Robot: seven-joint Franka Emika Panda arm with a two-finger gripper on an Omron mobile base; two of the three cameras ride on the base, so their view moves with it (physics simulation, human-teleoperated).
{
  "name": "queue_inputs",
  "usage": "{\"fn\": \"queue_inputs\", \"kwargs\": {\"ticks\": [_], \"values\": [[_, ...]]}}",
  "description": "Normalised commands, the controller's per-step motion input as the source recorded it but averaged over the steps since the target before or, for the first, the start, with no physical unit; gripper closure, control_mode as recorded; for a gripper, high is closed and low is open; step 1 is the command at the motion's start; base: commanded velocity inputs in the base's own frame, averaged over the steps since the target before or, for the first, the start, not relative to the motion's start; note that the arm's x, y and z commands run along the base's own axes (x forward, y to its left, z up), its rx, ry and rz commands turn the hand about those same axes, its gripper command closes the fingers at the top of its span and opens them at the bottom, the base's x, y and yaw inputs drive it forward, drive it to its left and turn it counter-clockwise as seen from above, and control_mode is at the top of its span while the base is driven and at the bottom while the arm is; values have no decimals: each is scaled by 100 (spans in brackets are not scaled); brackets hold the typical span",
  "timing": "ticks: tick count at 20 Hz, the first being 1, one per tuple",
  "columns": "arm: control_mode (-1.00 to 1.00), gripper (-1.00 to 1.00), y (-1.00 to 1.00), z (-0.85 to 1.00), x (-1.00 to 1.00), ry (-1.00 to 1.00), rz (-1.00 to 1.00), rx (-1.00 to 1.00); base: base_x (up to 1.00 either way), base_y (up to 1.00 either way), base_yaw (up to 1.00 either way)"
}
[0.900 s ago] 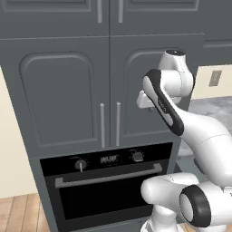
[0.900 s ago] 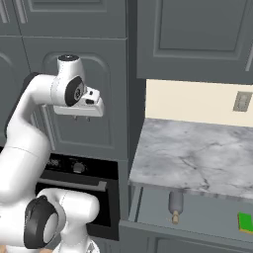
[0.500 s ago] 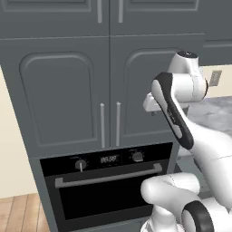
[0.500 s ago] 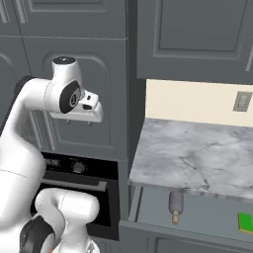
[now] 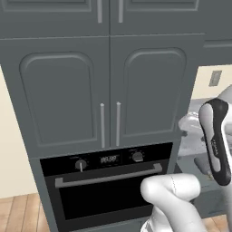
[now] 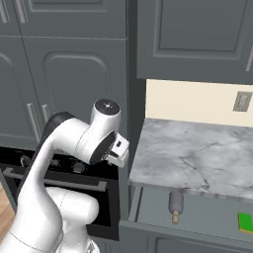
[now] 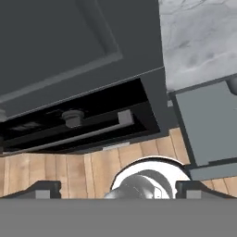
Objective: Restock the sink supplies by placing the sponge and soap dispenser on the counter and next to the sink. Make sure the soap dispenser is upright.
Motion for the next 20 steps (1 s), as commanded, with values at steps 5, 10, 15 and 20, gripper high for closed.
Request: {"fn": "queue_inputs", "kwargs": {"ticks": [5,10,15,20], "values": [[-100,-100,-94,-91,0,21,-8,4,0,0,0],[-100,-100,-63,-87,19,15,-9,0,0,0,0],[-100,-100,-31,-73,48,13,-1,0,0,0,0],[-100,-100,-33,-56,31,1,1,9,0,0,0]]}}
